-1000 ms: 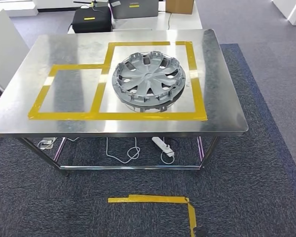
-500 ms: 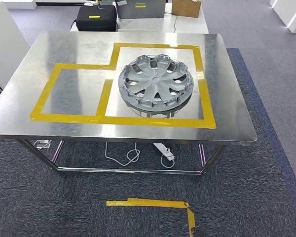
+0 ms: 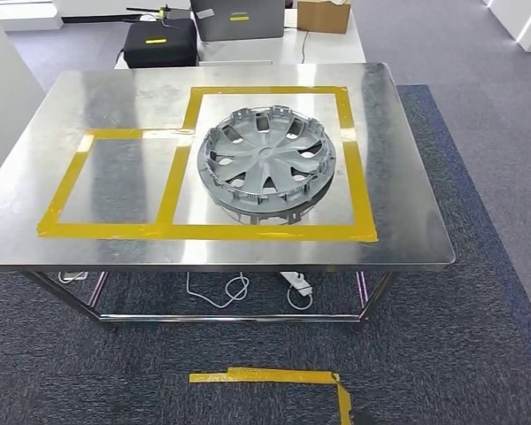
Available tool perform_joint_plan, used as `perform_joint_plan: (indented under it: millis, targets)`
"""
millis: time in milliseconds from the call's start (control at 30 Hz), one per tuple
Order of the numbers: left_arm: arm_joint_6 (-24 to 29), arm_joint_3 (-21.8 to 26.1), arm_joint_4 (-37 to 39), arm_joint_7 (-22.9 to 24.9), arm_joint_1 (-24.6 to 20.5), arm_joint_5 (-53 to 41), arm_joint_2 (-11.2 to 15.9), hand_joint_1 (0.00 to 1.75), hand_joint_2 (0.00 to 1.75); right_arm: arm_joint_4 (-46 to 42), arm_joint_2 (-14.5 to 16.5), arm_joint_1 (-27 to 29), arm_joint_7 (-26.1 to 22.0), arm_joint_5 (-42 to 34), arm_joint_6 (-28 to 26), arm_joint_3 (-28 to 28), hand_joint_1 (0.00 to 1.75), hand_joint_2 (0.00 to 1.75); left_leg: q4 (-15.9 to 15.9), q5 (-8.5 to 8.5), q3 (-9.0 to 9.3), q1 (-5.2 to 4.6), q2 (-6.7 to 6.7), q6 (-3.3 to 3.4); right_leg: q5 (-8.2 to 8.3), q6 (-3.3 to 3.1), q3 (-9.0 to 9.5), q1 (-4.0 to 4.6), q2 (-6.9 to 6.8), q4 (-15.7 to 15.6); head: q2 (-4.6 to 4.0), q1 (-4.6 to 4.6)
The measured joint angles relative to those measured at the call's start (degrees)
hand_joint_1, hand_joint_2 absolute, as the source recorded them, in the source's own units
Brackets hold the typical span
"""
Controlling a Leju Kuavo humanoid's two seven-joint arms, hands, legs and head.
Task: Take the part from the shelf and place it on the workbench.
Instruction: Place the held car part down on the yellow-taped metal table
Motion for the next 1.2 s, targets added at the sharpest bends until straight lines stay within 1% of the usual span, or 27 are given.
perform_joint_plan:
  millis: [67,100,133,167,200,233,267,300,367,400,433,467,500,567,600,633,667,733,767,800,833,867,933,967,1033,1133,1200]
  targets:
    - [-0.01,0.09,0.00,-0.03,-0.08,0.00,-0.06,1.75,1.75,0.08,-0.02,-0.01,-0.02,-0.01,0.01,0.01,0.00,1.75,6.52,-2.70,-4.05,0.20,0.00,-0.49,-0.56,-0.19,0.52,0.04,0.04,0.01,0.00,-0.03]
    - [-0.02,0.11,0.00,-0.03,-0.07,-0.01,-0.10,1.75,1.75,0.13,-0.05,0.05,-0.02,-0.02,0.01,0.00,0.00,1.75,8.29,-3.14,-5.53,0.26,0.01,-0.62,-0.89,-0.18,0.87,0.06,0.06,0.02,0.00,-0.03]
    - [-0.02,0.13,0.00,-0.03,-0.06,-0.01,-0.13,1.75,1.75,0.16,-0.08,0.09,-0.01,-0.03,0.01,-0.01,0.00,1.75,8.28,-2.44,-6.21,0.29,0.01,-0.66,-1.25,-0.13,1.31,0.06,0.10,0.02,0.00,-0.03]
    - [-0.02,0.15,0.00,-0.03,-0.06,-0.01,-0.13,1.75,1.75,0.18,-0.10,0.11,-0.01,-0.05,0.01,-0.01,0.00,1.75,6.32,-0.48,-5.96,0.30,0.01,-0.61,-1.63,-0.05,1.85,0.06,0.13,0.02,0.00,-0.04]
    - [-0.02,0.16,0.00,-0.03,-0.06,-0.01,-0.13,1.75,1.75,0.20,-0.11,0.10,-0.01,-0.06,0.01,0.00,0.00,1.75,3.02,2.28,-5.09,0.30,0.01,-0.47,-2.05,0.07,2.43,0.06,0.16,0.02,0.00,-0.03]
    - [-0.03,0.16,0.01,-0.03,-0.08,-0.01,-0.13,1.75,1.75,0.22,-0.11,0.08,-0.02,-0.08,0.02,0.01,0.00,1.75,-0.02,4.30,-4.18,0.25,0.02,-0.27,-2.41,0.25,2.98,0.07,0.17,-0.03,0.00,-0.02]
    - [-0.03,0.18,0.02,-0.03,-0.10,-0.01,-0.15,1.75,1.75,0.26,-0.13,0.02,-0.02,-0.09,0.01,0.01,0.00,1.75,-2.66,4.96,-3.55,0.11,0.08,0.00,-2.74,0.51,3.32,0.11,0.19,-0.05,0.00,-0.04]
    - [-0.04,0.20,0.04,-0.03,-0.09,-0.01,-0.15,1.75,1.75,0.29,-0.15,-0.04,-0.02,-0.11,0.01,0.01,0.00,1.75,-4.15,5.27,-3.19,-0.02,0.12,0.33,-3.02,0.84,3.48,0.17,0.18,-0.08,0.00,-0.05]
    - [-0.07,0.36,0.08,-0.03,0.04,-0.01,-0.20,1.75,1.75,0.38,-0.20,-0.09,-0.02,-0.15,0.02,0.02,0.00,1.75,-4.95,4.88,-3.03,-0.22,0.15,1.09,-3.30,1.61,3.75,0.30,0.16,0.13,0.00,-0.11]
    - [-0.08,0.44,0.08,-0.04,0.11,-0.02,-0.21,1.75,1.75,0.42,-0.22,-0.08,-0.02,-0.16,0.03,0.03,0.00,1.75,-5.09,5.55,-2.65,-0.14,0.08,1.46,-3.48,1.96,3.70,0.29,0.12,0.50,0.01,-0.10]
    - [-0.09,0.50,0.07,-0.05,0.11,-0.04,-0.26,1.75,1.75,0.46,-0.24,-0.11,-0.04,-0.16,0.03,0.03,0.00,1.75,-5.26,5.62,-2.27,-0.05,0.07,1.79,-3.56,2.25,3.35,0.26,0.10,1.53,0.01,-0.08]
    - [-0.10,0.52,0.07,-0.07,0.05,-0.09,-0.29,1.75,1.75,0.48,-0.26,-0.22,-0.04,-0.17,0.02,0.03,0.00,1.75,-5.41,5.50,-1.87,0.03,0.06,2.10,-3.87,2.51,2.27,0.22,0.08,3.38,0.01,-0.02]
    - [-0.11,0.52,0.06,-0.09,0.00,-0.17,-0.33,1.75,1.75,0.49,-0.28,-0.36,-0.05,-0.17,0.01,0.04,0.00,1.75,-5.54,5.38,-1.62,0.08,0.06,2.37,-4.61,2.68,0.39,0.18,0.08,6.36,0.01,0.02]
    - [-0.13,0.52,0.04,-0.11,-0.08,-0.33,-0.44,1.75,1.75,0.51,-0.30,-0.50,-0.06,-0.18,0.01,0.05,0.00,1.75,-5.53,4.95,-1.43,0.05,0.08,2.80,-7.08,2.93,-4.33,0.17,0.11,13.25,0.00,0.09]
    - [-0.14,0.51,0.04,-0.11,-0.08,-0.37,-0.50,1.75,1.75,0.52,-0.32,-0.43,-0.05,-0.18,0.00,0.05,0.00,1.75,-5.53,4.71,-1.28,0.03,0.05,2.90,-8.01,2.98,-6.32,0.16,0.11,15.56,0.00,0.08]
    - [-0.14,0.51,0.04,-0.12,-0.08,-0.38,-0.56,1.75,1.75,0.54,-0.34,-0.30,-0.04,-0.18,0.00,0.04,0.00,1.75,-5.53,4.43,-1.03,0.03,-0.01,2.92,-7.85,3.01,-7.41,0.16,0.11,16.08,0.00,0.10]
    - [-0.15,0.52,0.04,-0.12,-0.07,-0.38,-0.60,1.75,1.75,0.55,-0.37,-0.19,-0.03,-0.18,-0.01,0.04,0.00,1.75,-5.53,4.12,-0.65,0.03,-0.07,2.87,-6.44,2.97,-7.50,0.16,0.11,14.71,0.00,0.11]
    - [-0.15,0.54,0.04,-0.12,-0.07,-0.39,-0.68,1.75,1.75,0.58,-0.45,-0.12,-0.02,-0.18,-0.01,0.03,0.00,1.75,-5.54,3.37,0.32,0.03,-0.13,2.60,-1.60,2.66,-5.30,0.19,0.07,8.00,0.00,0.10]
    - [-0.16,0.54,0.04,-0.12,-0.10,-0.41,-0.72,1.75,1.75,0.61,-0.49,-0.18,-0.03,-0.18,-0.01,0.04,0.00,1.75,-5.49,3.03,0.68,-0.01,-0.13,2.37,-0.42,2.42,-4.27,0.27,0.03,4.74,0.00,0.09]
    - [-0.16,0.54,0.02,-0.13,-0.11,-0.45,-0.75,1.75,1.75,0.65,-0.52,-0.26,-0.02,-0.18,-0.01,0.05,0.00,1.75,-5.45,2.76,0.86,-0.06,-0.10,2.06,0.33,2.10,-3.39,0.35,0.01,2.64,0.01,0.07]
    - [-0.16,0.53,0.01,-0.13,-0.14,-0.49,-0.79,1.75,1.75,0.68,-0.55,-0.30,0.00,-0.18,-0.03,0.05,0.00,1.75,-5.36,2.62,0.99,-0.12,-0.10,1.75,0.25,1.77,-3.13,0.44,-0.01,1.72,0.01,0.01]
    - [-0.16,0.52,-0.01,-0.14,-0.15,-0.51,-0.83,1.75,1.75,0.72,-0.57,-0.26,0.01,-0.18,-0.05,0.06,0.00,1.75,-5.34,2.51,1.14,-0.19,-0.09,1.69,0.26,1.67,-2.93,0.48,0.00,1.37,0.02,-0.04]
    - [-0.15,0.50,-0.03,-0.14,-0.18,-0.57,-0.88,1.75,1.75,0.77,-0.61,-0.20,0.01,-0.19,-0.12,0.05,0.00,1.75,-5.50,2.40,1.52,-0.23,-0.07,2.01,0.96,1.66,-2.40,0.47,0.09,1.23,0.02,-0.18]
    - [-0.14,0.49,-0.04,-0.14,-0.21,-0.62,-0.90,1.75,1.75,0.78,-0.62,-0.22,-0.01,-0.19,-0.13,0.05,0.00,1.75,-5.75,2.31,1.71,-0.24,-0.05,2.29,1.04,1.73,-2.11,0.44,0.16,1.20,0.02,-0.23]
    - [-0.09,0.45,-0.04,-0.14,-0.33,-0.81,-0.91,1.75,1.75,0.80,-0.62,-0.35,-0.02,-0.20,-0.14,0.07,0.00,1.75,-6.29,2.22,2.03,-0.27,-0.04,2.37,0.79,1.46,-2.00,0.43,0.23,1.10,0.02,-0.27]
    - [0.14,0.42,-0.05,-0.20,-0.42,-0.96,-0.92,1.75,1.75,0.89,-0.62,-0.50,-0.20,-0.21,-0.14,0.12,0.00,1.75,-6.85,2.15,2.34,-0.32,-0.04,2.24,0.49,1.12,-1.81,0.42,0.21,1.05,0.02,-0.26]
    - [0.32,0.42,-0.16,-0.31,-0.47,-0.95,-0.91,1.75,1.75,0.92,-0.62,-0.79,-0.47,-0.24,-0.14,0.16,0.00,1.75,-7.00,2.14,2.46,-0.32,-0.04,1.96,0.39,0.98,-1.74,0.44,0.21,1.05,0.02,-0.26]
